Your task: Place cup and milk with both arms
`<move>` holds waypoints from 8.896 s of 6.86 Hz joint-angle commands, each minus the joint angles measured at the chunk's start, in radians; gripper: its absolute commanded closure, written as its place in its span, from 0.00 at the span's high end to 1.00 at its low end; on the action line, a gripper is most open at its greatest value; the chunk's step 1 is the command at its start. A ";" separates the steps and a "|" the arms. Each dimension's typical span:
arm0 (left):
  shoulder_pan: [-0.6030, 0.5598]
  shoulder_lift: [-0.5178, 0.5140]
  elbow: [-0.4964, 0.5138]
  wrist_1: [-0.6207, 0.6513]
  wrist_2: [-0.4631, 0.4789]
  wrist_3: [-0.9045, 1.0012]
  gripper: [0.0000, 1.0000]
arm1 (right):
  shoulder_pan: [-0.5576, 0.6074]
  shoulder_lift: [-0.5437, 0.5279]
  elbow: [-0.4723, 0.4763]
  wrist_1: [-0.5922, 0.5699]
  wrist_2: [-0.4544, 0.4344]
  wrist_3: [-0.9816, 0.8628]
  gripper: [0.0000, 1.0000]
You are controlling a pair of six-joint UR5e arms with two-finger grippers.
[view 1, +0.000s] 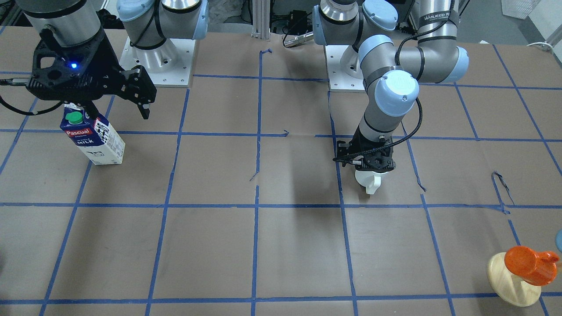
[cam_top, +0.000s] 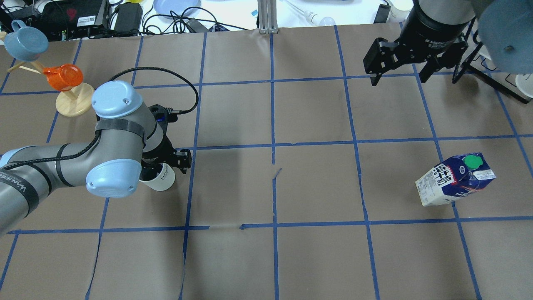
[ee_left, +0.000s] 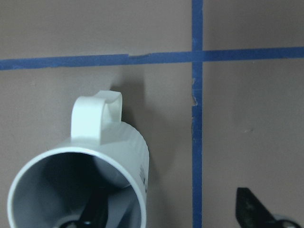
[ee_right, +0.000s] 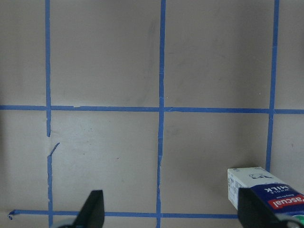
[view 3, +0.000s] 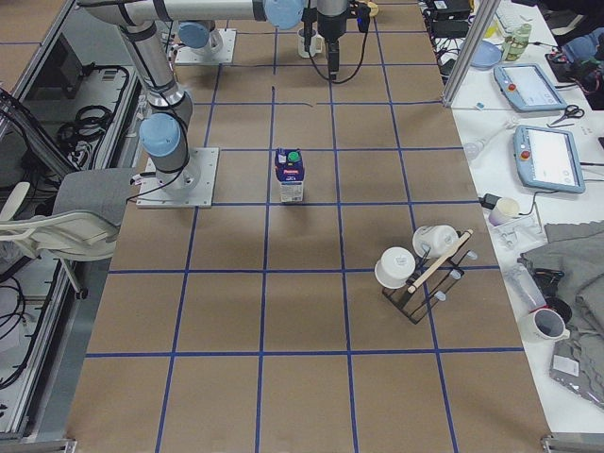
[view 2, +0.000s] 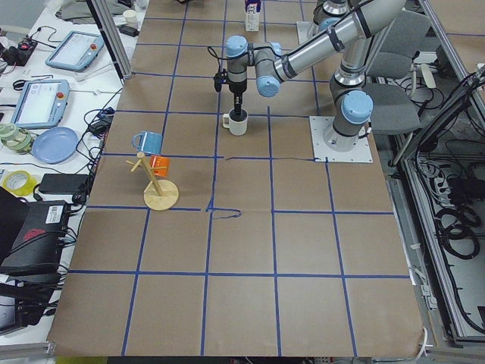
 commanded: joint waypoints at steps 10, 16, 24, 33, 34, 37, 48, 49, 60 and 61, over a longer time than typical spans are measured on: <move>-0.459 -0.165 0.311 0.028 -0.013 -0.555 0.12 | 0.000 -0.012 0.015 0.005 0.004 0.000 1.00; -0.523 -0.278 0.311 0.126 -0.062 -0.715 0.56 | -0.005 -0.012 0.017 0.023 -0.005 -0.002 1.00; -0.134 0.098 0.400 -0.251 -0.016 -0.068 1.00 | -0.348 -0.009 0.107 0.049 -0.045 -0.435 1.00; 0.008 0.164 0.534 -0.542 -0.011 0.046 1.00 | -0.437 -0.014 0.380 0.028 -0.116 -0.367 0.61; 0.012 0.164 0.532 -0.544 -0.011 0.046 1.00 | -0.437 -0.014 0.379 0.020 -0.116 -0.368 0.49; 0.013 0.164 0.529 -0.544 -0.018 0.044 1.00 | -0.437 -0.020 0.371 0.015 -0.111 -0.367 0.41; 0.009 0.163 0.518 -0.546 -0.016 0.029 1.00 | 0.230 0.253 0.023 0.011 0.108 0.301 0.40; 0.009 0.163 0.520 -0.546 -0.018 0.029 1.00 | 0.239 0.253 0.049 0.005 0.121 0.302 0.38; 0.014 0.153 0.547 -0.545 -0.021 0.029 1.00 | 0.167 0.045 -0.092 0.158 -0.048 0.266 1.00; 0.016 0.147 0.566 -0.574 -0.024 0.023 1.00 | 0.137 0.034 -0.087 0.153 -0.053 0.206 0.95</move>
